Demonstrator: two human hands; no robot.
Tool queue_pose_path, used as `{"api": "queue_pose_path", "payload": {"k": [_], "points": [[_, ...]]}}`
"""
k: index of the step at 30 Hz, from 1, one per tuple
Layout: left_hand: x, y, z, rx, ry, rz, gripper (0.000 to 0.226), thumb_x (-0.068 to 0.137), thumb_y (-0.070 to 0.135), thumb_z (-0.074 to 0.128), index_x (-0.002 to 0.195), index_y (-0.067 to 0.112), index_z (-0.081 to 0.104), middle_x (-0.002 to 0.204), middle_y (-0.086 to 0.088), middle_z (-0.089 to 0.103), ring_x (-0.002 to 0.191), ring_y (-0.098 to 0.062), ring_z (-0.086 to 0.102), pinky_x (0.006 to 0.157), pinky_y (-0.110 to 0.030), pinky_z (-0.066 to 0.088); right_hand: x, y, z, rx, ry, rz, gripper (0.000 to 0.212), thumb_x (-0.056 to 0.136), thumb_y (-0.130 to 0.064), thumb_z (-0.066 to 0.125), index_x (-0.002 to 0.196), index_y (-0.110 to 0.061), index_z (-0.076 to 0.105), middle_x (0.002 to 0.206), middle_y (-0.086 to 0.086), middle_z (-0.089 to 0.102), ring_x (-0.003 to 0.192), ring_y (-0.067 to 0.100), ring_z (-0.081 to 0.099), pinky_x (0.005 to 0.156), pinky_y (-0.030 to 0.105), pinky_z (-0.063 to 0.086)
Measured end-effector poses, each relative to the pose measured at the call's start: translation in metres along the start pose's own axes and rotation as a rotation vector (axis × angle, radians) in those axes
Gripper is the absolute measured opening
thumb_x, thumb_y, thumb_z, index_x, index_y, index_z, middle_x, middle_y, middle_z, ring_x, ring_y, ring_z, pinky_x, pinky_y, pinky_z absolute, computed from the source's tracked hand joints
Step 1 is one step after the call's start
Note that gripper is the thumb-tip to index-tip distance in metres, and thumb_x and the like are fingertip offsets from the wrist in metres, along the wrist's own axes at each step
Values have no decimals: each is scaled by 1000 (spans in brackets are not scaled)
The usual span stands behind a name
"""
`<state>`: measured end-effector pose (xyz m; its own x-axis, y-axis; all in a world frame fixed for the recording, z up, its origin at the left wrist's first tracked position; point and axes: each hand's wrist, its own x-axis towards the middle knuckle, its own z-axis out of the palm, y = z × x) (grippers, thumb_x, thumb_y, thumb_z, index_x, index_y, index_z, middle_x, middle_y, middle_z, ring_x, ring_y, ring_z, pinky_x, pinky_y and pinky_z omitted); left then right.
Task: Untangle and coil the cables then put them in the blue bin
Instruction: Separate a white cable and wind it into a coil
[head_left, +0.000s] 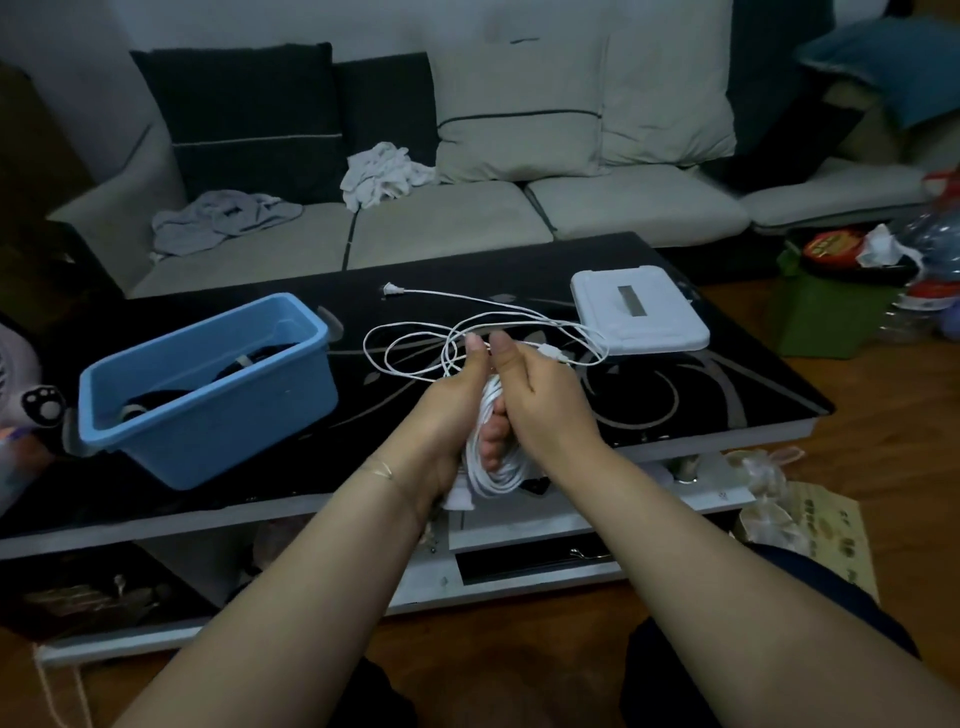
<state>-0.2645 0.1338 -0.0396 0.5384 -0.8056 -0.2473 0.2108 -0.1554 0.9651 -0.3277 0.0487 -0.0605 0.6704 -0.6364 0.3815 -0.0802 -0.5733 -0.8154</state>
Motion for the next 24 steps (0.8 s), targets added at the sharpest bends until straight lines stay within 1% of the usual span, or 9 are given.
{"api": "queue_pose_path", "payload": {"k": [6, 9, 10, 13, 15, 17, 19, 21, 24], "points": [[21, 5, 8, 66, 133, 95, 79, 91, 71, 31, 37, 17, 52, 39, -7, 47, 33, -17, 48, 39, -19, 41, 21, 6, -3, -94, 67, 0, 52, 94, -63, 27, 70, -23, 49, 60, -2, 62, 68, 22, 61, 64, 36, 46], [31, 5, -2, 251, 259, 239, 72, 95, 64, 34, 53, 10, 57, 43, -4, 56, 38, -12, 54, 39, -14, 40, 29, 9, 1, -166, 148, -20, 44, 96, -55, 29, 73, -22, 45, 73, 9, 65, 77, 34, 59, 62, 35, 37], [33, 5, -6, 303, 250, 261, 69, 93, 65, 35, 58, 10, 57, 46, -2, 57, 38, -10, 52, 38, -14, 38, 33, 11, 2, -180, 178, -18, 42, 98, -50, 30, 74, -20, 46, 77, 14, 65, 80, 37, 58, 62, 36, 35], [37, 3, -11, 323, 65, 257, 61, 80, 73, 39, 62, 16, 50, 50, 3, 54, 39, -9, 45, 41, -18, 34, 44, 16, 3, -152, 241, 43, 37, 102, -34, 29, 79, -14, 51, 86, 20, 65, 85, 39, 58, 67, 39, 37], [39, -1, -9, 267, 21, 343, 51, 81, 63, 46, 65, 15, 52, 54, 6, 55, 46, -8, 48, 46, -19, 40, 49, 18, 6, -97, 280, 122, 39, 102, -33, 28, 78, -13, 51, 90, 19, 65, 88, 38, 58, 73, 41, 41], [46, -6, -6, 165, 68, 421, 44, 84, 50, 50, 63, 12, 55, 54, 5, 57, 51, -8, 52, 53, -17, 45, 54, 21, 11, -65, 296, 183, 39, 101, -35, 29, 71, -17, 45, 86, 17, 65, 86, 36, 58, 74, 42, 44], [52, -12, -3, 80, 154, 414, 44, 87, 46, 53, 58, 12, 51, 48, 5, 52, 45, -6, 48, 49, -15, 42, 58, 24, 15, -35, 230, 231, 40, 100, -36, 30, 64, -22, 41, 80, 12, 63, 83, 34, 57, 74, 42, 44], [57, -17, -1, 30, 240, 365, 46, 92, 43, 56, 58, 12, 51, 43, 6, 45, 40, -5, 42, 43, -14, 37, 64, 29, 14, 30, 75, 282, 42, 99, -39, 33, 63, -22, 45, 75, 5, 59, 81, 30, 56, 74, 39, 44], [71, -22, -3, 135, 304, 328, 48, 96, 39, 55, 77, -5, 63, 40, 9, 41, 36, -5, 39, 39, -14, 34, 83, 45, 1, -100, -110, 339, 43, 98, -51, 34, 81, -18, 54, 86, 0, 59, 87, 20, 54, 76, 32, 38]]}}
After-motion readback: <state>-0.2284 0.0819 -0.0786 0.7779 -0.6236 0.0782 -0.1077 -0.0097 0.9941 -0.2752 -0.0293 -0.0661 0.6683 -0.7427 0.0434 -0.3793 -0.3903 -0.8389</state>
